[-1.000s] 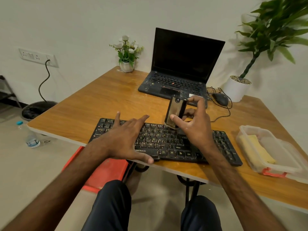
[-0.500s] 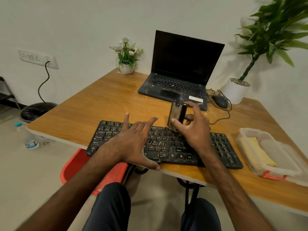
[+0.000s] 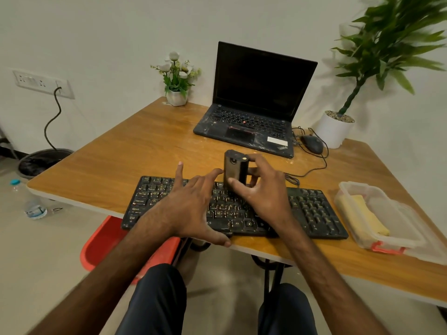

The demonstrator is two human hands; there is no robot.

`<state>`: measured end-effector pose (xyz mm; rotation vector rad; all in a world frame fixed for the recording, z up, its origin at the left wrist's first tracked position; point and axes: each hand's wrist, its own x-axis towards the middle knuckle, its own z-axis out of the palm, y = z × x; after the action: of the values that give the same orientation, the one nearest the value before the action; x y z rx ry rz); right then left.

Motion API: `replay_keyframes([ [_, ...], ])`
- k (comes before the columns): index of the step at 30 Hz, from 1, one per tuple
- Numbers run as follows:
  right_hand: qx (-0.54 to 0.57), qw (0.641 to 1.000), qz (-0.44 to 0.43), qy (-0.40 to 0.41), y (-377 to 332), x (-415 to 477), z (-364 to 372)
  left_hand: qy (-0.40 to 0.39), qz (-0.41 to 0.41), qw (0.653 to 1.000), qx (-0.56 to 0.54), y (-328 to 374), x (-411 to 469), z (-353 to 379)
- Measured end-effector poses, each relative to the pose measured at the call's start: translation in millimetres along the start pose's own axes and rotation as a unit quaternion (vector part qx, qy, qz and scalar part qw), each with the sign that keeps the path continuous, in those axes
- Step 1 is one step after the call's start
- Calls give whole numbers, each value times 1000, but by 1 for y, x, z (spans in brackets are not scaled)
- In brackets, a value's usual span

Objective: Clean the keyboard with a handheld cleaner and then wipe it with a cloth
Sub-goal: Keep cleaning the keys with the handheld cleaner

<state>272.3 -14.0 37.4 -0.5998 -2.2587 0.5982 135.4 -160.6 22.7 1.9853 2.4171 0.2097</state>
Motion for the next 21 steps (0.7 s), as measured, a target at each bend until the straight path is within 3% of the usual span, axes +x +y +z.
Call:
replay_keyframes([
  [6, -43, 998, 24, 30, 9, 9, -7, 6, 1, 1000, -21, 1, -2, -1],
  [10, -33, 999, -23, -20, -1, -2, 4, 13, 7, 1000, -5, -2, -2, 1],
  [15, -87, 996, 2, 21, 10, 8, -8, 16, 9, 1000, -20, -2, -2, 1],
  [19, -69, 995, -61, -39, -2, -4, -3, 17, 11, 1000, -2, -2, -1, 1],
  [21, -94, 994, -39, -26, 3, 3, -7, 17, 7, 1000, -3, -1, -2, 0],
])
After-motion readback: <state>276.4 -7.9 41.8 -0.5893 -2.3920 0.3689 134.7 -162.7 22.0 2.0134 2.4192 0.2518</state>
